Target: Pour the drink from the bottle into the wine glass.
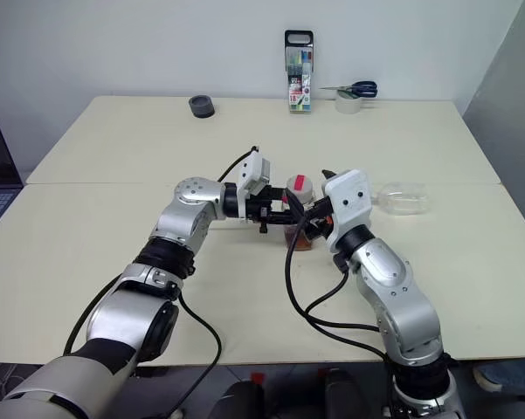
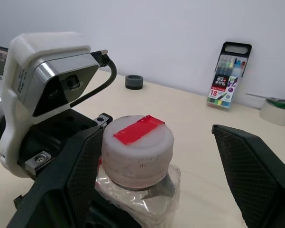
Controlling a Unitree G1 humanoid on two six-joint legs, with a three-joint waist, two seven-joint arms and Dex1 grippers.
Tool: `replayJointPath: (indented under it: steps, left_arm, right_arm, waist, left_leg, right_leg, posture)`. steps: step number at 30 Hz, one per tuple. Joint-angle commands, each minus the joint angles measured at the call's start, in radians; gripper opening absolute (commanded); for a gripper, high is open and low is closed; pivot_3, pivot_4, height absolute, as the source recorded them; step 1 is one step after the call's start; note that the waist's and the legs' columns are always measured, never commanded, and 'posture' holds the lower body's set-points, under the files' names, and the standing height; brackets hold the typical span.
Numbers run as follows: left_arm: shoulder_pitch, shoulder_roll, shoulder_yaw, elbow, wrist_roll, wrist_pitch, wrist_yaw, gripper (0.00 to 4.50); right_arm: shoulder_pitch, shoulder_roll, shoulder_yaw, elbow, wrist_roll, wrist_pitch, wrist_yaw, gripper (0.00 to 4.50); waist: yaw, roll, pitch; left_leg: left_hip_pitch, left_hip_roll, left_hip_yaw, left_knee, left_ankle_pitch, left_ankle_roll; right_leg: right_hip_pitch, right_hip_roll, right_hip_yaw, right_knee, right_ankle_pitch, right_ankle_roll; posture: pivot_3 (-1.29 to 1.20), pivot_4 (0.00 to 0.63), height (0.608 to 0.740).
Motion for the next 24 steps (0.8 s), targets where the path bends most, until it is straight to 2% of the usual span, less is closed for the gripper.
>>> replayJointPath:
  steps: [1,13,24]
  left_arm:
    - [-0.041,0.023,0.031,0.007,-0.010,-0.019,-0.021,1.83]
    - [-0.077,0.022,0.049,0.058,-0.014,-0.026,-0.048,1.82]
    - [-0.072,0.022,0.046,0.043,-0.015,-0.026,-0.069,1.82]
  right_arm:
    - [0.010,-0.020,-0.068,-0.061,0.017,0.006,0.003,3.88]
    - [0.004,-0.079,-0.047,-0.167,0.145,0.103,0.104,3.88]
    - [-0.060,-0.032,-0.034,-0.075,0.140,0.100,0.079,3.88]
  waist:
    - [0.000,0.000,0.000]
    - [0.000,0.000,0.000]
    - [-0.001,0.000,0.000]
  left_leg:
    - [0.000,0.000,0.000,0.000,0.000,0.000]
    - [0.000,0.000,0.000,0.000,-0.001,0.001]
    - [0.000,0.000,0.000,0.000,0.000,0.000]
  right_leg:
    - [0.000,0.000,0.000,0.000,0.000,0.000]
    - [0.000,0.000,0.000,0.000,0.000,0.000]
    - [0.000,0.000,0.000,0.000,0.000,0.000]
  posture:
    - [0.00,0.150,0.740]
    - [0.00,0.150,0.740]
    - [0.00,0.150,0.740]
